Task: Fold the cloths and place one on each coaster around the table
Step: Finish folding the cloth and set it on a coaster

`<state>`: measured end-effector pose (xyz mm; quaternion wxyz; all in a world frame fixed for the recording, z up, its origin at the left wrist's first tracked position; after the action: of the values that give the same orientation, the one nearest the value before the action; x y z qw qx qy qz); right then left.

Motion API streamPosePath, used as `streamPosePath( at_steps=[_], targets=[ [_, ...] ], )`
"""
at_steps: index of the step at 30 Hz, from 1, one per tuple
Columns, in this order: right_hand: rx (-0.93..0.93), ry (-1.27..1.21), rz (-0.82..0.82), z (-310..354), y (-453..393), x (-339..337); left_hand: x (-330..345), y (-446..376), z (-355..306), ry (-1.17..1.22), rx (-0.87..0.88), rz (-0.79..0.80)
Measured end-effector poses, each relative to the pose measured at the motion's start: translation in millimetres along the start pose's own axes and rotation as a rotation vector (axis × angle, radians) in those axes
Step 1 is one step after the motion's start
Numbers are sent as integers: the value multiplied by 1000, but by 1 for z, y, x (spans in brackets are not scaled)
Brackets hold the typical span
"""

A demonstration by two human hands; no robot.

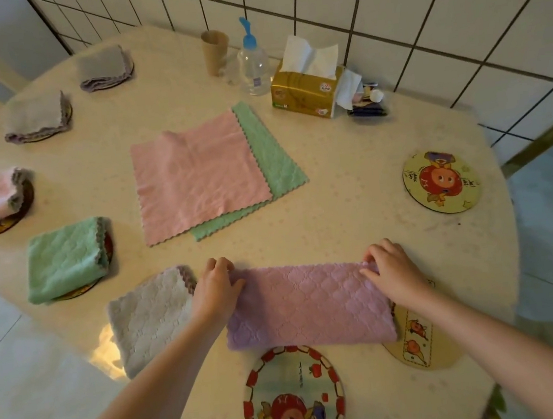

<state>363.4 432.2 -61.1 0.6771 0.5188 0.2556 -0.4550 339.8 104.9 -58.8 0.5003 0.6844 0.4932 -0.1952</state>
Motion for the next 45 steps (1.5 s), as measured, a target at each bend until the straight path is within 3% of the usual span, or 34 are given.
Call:
streamPosePath(
  at_steps=[7,10,13,16,19,24,34,39,42,45],
  targets=[
    [-13,-206,118,0,5,-1,-4,-7,-8,-17,99,-13],
    [-1,-222,37,-4,11,-12,-18,-2,-18,-23,125,-168],
    [-9,2,-192,4,21,-23,-20,15,-31,-162,166,-309],
    [-242,147,-274,42,50,-9,21,54,-59,-237,438,-188],
    [-529,314,-144,71,94,38,84,99,-66,-382,662,20],
    [-507,512,-13,50,116,76,111,106,-25,-582,552,92],
    [-413,539,92,70,108,67,75,105,22,-438,428,75],
    [-399,489,90,65,97,66,85,102,27,-534,289,172],
    [-442,438,23,66,94,51,85,104,11,-582,266,99],
    [-457,421,-55,66,102,34,84,114,-25,-449,345,10]
  ],
)
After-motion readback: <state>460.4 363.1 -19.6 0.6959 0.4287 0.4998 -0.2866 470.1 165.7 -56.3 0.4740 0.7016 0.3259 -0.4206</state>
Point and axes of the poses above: each hand's wrist, its own y-axis away from the middle knuckle, its own x-axis out of the palm, z = x × y, the point moved 8 cm from there along -y, towards the middle knuckle, and after that the axes turned 11 degrees about z, right-handed, at the moved point
